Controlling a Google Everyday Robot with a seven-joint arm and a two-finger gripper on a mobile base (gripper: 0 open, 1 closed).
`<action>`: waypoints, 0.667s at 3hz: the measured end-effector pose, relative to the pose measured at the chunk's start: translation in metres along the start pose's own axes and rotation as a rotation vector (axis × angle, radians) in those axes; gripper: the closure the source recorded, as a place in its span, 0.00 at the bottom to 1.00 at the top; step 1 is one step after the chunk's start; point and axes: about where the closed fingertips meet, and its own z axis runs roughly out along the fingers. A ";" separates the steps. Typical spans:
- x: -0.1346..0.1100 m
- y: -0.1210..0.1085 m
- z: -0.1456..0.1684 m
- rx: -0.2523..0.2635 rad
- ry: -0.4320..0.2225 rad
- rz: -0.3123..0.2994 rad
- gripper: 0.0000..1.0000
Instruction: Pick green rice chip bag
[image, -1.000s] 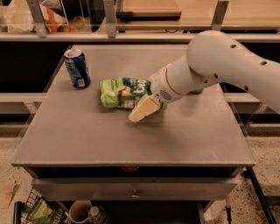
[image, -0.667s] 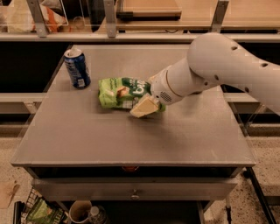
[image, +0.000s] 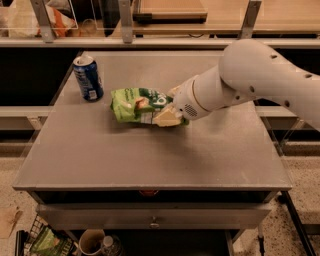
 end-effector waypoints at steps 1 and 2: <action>-0.013 -0.009 -0.021 0.024 -0.062 0.053 1.00; -0.033 -0.025 -0.052 0.067 -0.155 0.086 1.00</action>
Offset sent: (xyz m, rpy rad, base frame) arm 0.0194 -0.0424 0.1115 0.2667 -0.1233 -0.1484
